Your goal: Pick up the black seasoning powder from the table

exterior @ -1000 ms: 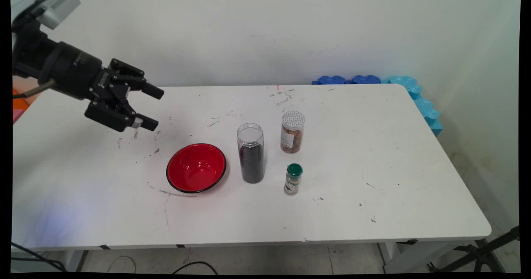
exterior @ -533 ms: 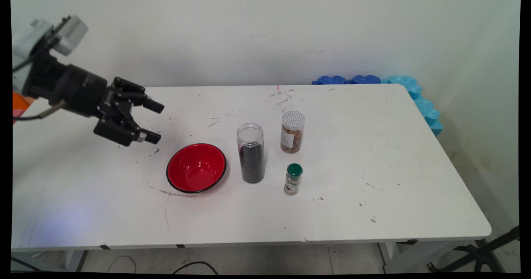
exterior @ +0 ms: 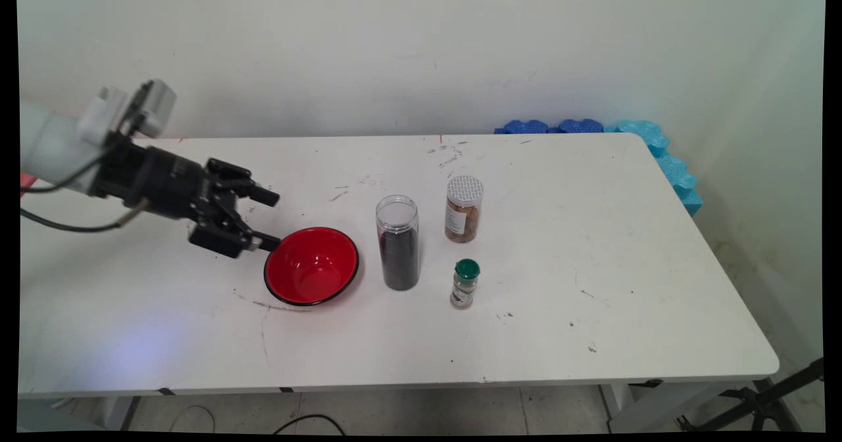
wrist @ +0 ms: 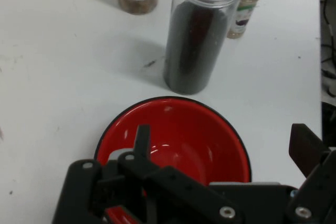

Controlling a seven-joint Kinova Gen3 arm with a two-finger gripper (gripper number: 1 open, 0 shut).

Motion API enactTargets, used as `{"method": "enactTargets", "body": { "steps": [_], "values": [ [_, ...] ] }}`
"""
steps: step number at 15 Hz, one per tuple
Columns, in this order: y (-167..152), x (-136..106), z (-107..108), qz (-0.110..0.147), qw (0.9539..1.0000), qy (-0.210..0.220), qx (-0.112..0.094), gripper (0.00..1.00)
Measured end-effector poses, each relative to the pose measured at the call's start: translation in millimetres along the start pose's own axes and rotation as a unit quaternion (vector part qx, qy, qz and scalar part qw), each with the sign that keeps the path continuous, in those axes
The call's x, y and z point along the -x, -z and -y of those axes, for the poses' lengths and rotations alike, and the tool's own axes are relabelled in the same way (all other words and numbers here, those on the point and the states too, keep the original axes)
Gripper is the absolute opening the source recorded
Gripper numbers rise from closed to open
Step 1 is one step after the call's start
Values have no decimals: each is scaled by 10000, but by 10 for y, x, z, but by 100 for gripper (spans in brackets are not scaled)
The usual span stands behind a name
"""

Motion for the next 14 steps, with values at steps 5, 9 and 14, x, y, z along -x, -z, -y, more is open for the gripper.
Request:
{"method": "enactTargets", "body": {
  "steps": [5, 9, 14],
  "values": [
    [-458, 210, 63, -122, 9999, 80, 25, 100],
    [-813, 255, 114, -293, 9995, 66, 81, 100],
    [-1133, 233, 132, -461, 9988, 45, 172, 100]
  ]
}}
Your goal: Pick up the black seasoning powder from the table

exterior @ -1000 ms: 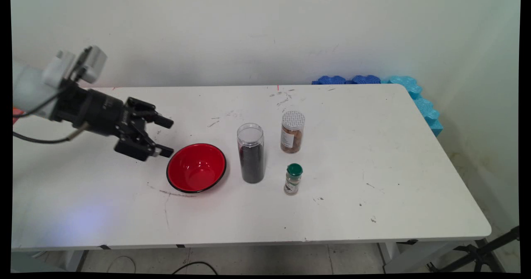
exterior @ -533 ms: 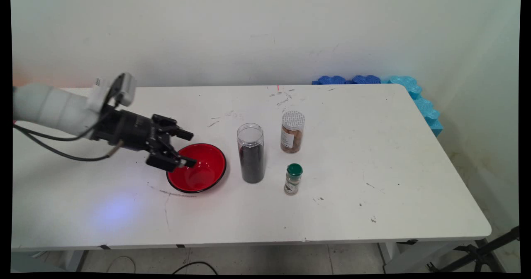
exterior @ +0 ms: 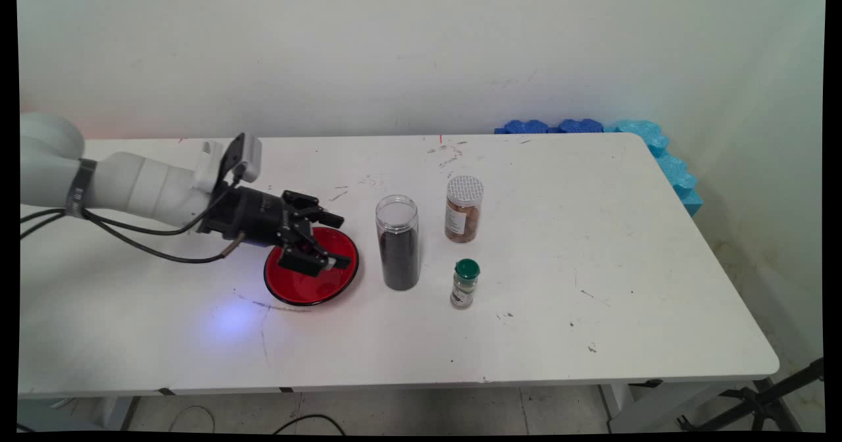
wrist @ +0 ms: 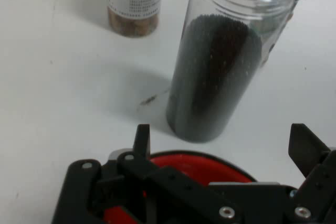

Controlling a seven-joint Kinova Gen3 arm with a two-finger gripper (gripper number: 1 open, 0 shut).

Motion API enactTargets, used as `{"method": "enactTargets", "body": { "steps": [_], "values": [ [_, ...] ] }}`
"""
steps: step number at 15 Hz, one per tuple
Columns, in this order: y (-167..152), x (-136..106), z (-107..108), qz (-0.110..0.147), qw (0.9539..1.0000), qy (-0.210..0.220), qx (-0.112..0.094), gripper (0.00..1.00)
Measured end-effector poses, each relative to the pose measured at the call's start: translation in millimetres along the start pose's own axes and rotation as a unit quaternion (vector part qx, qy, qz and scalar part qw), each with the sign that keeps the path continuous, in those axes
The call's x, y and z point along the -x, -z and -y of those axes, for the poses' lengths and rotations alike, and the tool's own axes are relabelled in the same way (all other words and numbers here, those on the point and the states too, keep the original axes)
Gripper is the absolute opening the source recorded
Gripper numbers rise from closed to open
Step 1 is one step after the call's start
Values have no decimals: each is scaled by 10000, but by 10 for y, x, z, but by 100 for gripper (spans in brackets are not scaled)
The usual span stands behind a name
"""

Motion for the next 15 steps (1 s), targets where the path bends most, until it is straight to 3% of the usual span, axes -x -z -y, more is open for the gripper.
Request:
{"method": "enactTargets", "body": {
  "steps": [15],
  "values": [
    [-670, -119, 19, -194, 9992, -168, 300, 100]
  ]
}}
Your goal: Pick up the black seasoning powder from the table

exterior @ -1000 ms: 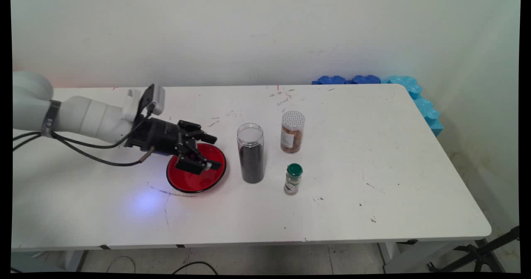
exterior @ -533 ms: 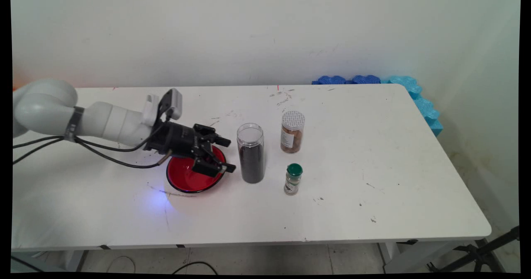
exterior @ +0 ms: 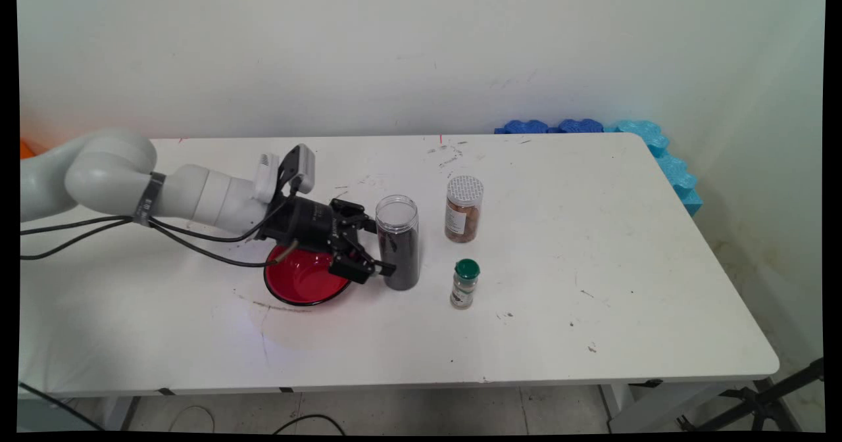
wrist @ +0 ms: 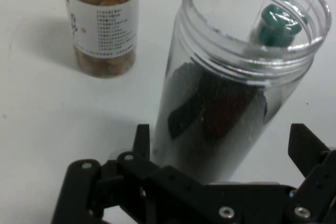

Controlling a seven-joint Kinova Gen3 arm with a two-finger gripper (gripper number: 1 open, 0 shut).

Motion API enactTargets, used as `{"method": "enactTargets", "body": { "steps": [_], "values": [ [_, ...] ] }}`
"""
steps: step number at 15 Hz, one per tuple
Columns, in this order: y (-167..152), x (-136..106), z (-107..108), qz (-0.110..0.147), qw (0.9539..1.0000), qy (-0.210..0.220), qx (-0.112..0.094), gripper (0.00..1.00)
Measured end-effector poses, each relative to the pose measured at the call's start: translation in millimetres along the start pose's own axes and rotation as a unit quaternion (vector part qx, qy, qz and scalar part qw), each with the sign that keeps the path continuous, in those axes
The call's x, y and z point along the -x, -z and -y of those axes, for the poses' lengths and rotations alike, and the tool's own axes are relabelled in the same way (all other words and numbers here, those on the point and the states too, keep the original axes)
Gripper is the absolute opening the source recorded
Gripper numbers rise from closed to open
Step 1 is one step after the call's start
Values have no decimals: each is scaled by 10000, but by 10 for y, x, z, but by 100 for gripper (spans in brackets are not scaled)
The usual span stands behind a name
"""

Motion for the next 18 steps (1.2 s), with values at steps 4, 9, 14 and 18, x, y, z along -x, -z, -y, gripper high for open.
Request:
{"method": "enactTargets", "body": {
  "steps": [4, 9, 14, 18],
  "values": [
    [-94, -54, 19, -58, 9999, -128, 26, 100],
    [-132, -128, 53, -143, 9996, -253, 30, 100],
    [-122, -195, 72, -209, 9992, -331, 59, 100],
    [-116, -242, 74, -244, 9991, -336, 81, 100]
  ]
}}
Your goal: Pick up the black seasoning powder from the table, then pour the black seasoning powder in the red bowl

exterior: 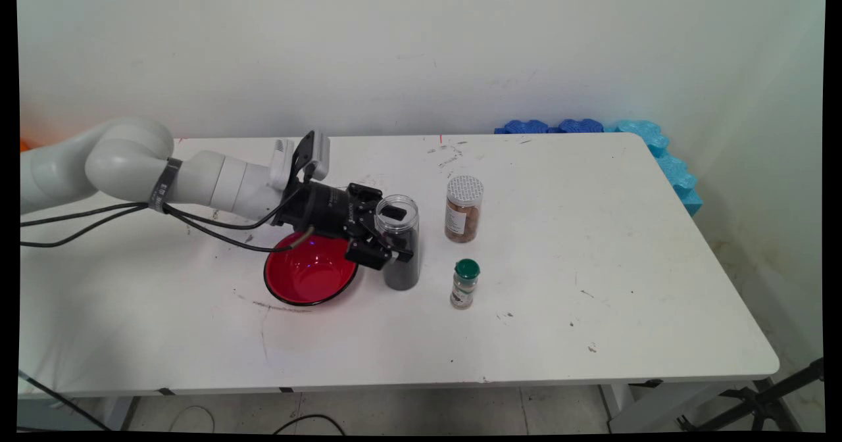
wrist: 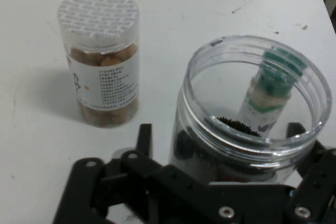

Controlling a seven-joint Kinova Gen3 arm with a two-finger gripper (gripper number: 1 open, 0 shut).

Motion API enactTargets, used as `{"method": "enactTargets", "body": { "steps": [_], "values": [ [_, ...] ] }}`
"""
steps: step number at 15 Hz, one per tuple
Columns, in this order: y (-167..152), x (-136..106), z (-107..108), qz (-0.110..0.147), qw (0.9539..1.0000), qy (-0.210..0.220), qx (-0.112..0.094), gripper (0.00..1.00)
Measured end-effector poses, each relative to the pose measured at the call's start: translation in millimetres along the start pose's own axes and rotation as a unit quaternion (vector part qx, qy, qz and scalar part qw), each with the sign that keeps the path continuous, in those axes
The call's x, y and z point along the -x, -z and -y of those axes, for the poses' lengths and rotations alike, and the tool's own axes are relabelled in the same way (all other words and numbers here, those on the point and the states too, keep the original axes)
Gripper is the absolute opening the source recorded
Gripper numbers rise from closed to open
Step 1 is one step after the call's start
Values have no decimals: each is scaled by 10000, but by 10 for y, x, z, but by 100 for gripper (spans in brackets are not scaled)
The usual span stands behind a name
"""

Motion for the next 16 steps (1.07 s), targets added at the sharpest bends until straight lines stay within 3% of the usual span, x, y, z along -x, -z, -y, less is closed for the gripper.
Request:
{"method": "enactTargets", "body": {
  "steps": [1, 2, 9, 16],
  "values": [
    [2, -9, -2, -8, 10000, 5, 6, 100],
    [4, -19, -5, -17, 10000, 7, 14, 0],
    [78, -105, -25, -52, 10000, 59, 12, 0],
    [469, -373, -85, -4, 9998, 182, -81, 0]
  ]
}}
